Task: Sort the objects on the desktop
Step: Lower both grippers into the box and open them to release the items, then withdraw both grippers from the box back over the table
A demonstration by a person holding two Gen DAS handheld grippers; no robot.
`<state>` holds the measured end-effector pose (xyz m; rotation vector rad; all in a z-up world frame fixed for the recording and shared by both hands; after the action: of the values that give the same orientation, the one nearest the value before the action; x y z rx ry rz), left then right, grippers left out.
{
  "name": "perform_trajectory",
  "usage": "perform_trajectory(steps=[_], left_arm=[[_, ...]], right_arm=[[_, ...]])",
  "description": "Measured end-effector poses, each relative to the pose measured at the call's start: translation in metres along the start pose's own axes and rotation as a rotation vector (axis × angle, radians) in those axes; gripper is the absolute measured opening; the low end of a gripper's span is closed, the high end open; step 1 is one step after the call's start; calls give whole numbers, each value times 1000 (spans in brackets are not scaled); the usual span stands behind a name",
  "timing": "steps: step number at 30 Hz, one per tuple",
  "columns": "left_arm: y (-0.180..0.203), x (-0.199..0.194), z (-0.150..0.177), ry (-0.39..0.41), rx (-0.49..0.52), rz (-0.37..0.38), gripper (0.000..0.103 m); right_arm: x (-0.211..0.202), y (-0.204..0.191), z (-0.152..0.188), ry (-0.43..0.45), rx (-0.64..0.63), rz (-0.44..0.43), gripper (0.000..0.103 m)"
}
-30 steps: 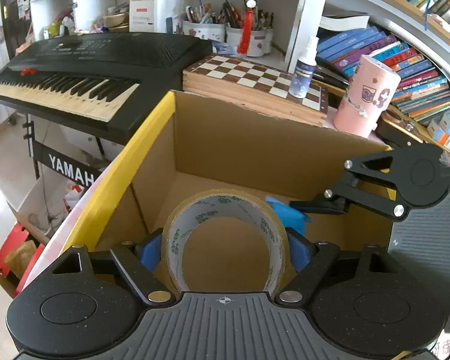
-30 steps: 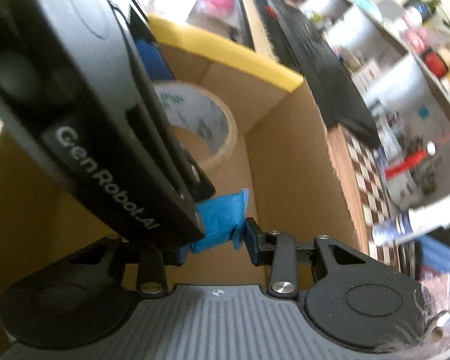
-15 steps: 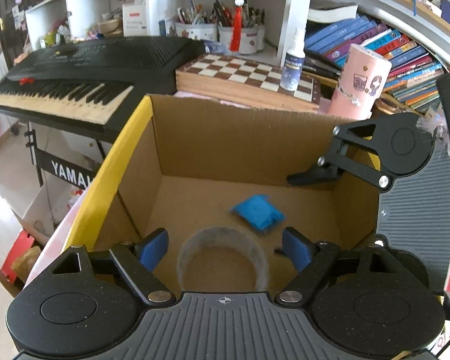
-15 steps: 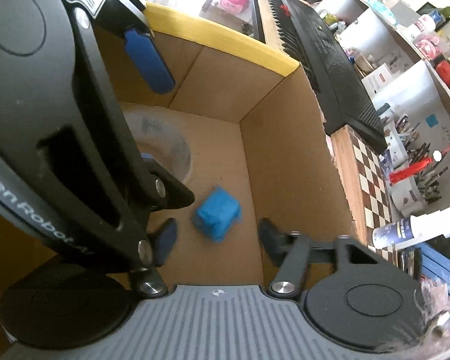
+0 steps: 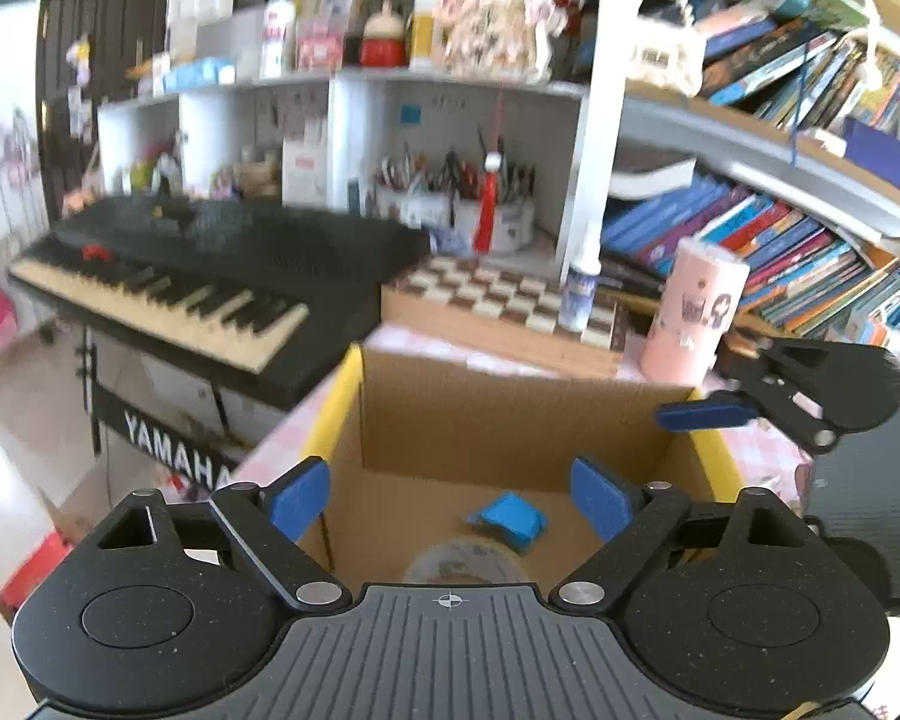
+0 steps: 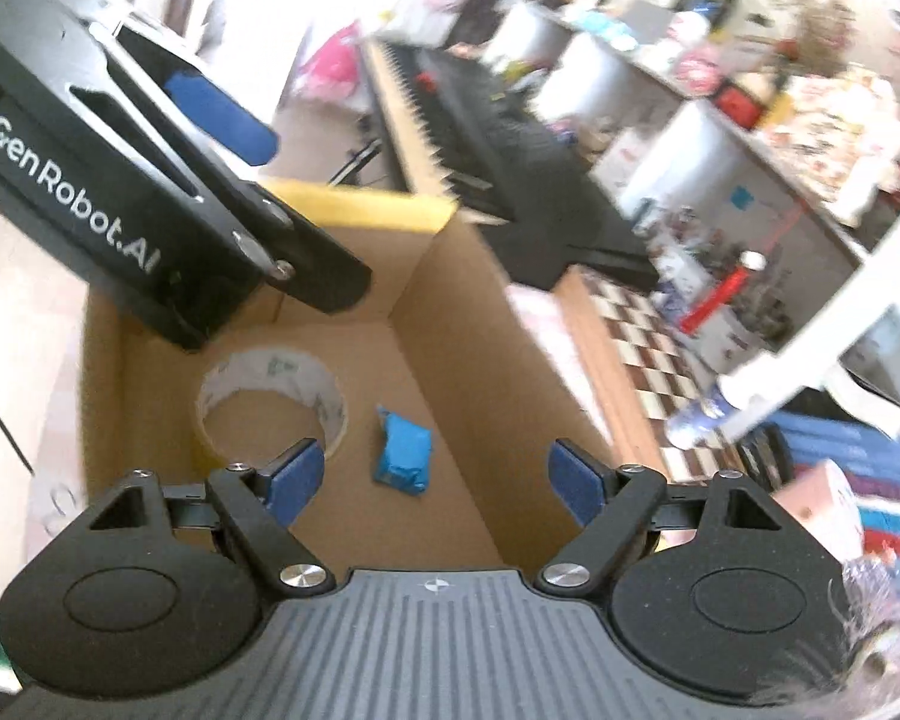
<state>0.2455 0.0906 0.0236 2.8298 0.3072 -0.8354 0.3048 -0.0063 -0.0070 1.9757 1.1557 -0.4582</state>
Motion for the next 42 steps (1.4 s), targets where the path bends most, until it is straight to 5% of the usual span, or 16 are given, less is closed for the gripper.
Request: perform_trajectory(steps=[10,18,27,42], left_arm=[[-13,-49,-8,102,48,-29,91],[-27,-78,5,149,24,-33,93],[-41,-109,30,148,17,-40,93],[-46,-152,97,63,68,-33,93]], right_arm=[[-82,22,5,138,457,208,81],[-128,12,37,126,830,397,81],[-151,-43,64,61,935,508,81],[-177,-154,71,-19,982,490,81]])
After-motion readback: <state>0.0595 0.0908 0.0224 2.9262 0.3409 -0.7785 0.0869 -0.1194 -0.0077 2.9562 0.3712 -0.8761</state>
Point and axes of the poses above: each gripper's, at about its wrist camera, not at the fingertips, and x roughly the way its jaws point, y to its right, z to its underside, the point moved 6 cm from there along x, roughly the way its jaws point, and after that the axes turned 3 degrees about -x, right-handed, at the moved point
